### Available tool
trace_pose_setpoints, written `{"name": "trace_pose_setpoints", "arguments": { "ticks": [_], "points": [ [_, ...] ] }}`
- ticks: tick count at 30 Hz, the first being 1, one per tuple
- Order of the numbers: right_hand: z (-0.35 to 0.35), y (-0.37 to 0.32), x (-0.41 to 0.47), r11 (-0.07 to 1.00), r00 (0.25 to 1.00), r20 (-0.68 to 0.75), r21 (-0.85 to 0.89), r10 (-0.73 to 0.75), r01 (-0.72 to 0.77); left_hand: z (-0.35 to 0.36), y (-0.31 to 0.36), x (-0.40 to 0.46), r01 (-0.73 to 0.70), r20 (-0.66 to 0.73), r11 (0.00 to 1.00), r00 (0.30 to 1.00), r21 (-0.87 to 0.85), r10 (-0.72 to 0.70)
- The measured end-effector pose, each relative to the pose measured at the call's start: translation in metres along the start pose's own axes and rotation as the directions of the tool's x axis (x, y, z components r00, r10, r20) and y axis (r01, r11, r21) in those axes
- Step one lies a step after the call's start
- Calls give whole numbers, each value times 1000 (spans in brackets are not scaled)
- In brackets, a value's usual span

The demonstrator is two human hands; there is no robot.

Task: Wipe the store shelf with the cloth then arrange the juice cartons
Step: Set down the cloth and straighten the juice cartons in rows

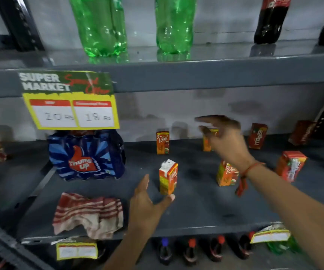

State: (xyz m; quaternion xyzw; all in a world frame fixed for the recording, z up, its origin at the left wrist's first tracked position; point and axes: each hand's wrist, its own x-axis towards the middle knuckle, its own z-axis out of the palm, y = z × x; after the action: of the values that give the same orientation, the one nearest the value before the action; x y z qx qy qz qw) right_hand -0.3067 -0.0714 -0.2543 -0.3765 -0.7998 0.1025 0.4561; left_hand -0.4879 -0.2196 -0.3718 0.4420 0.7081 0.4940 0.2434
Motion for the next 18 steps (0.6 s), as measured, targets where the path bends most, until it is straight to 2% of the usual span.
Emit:
{"name": "trace_pose_setpoints", "arguments": {
  "ticks": [2,5,8,12,15,18],
  "points": [
    [-14,37,12,991,993,10,-57,119,-118,11,-6,12,-15,18,1000,1000,13,15],
    [-20,83,28,950,946,187,-220,264,-221,18,-16,26,-53,56,995,997,80,48],
    [-10,116,40,916,864,360,-323,351,-238,23,-23,37,-36,42,993,999,113,31],
    [14,143,52,911,793,451,-253,410,-326,24,-29,47,-53,25,989,998,140,50],
    [30,159,59,920,798,460,-231,389,-316,23,-33,55,-81,38,986,996,144,76],
    [38,171,61,940,820,462,-190,339,-282,21,-32,62,-92,122,992,989,87,81]
  ]
}}
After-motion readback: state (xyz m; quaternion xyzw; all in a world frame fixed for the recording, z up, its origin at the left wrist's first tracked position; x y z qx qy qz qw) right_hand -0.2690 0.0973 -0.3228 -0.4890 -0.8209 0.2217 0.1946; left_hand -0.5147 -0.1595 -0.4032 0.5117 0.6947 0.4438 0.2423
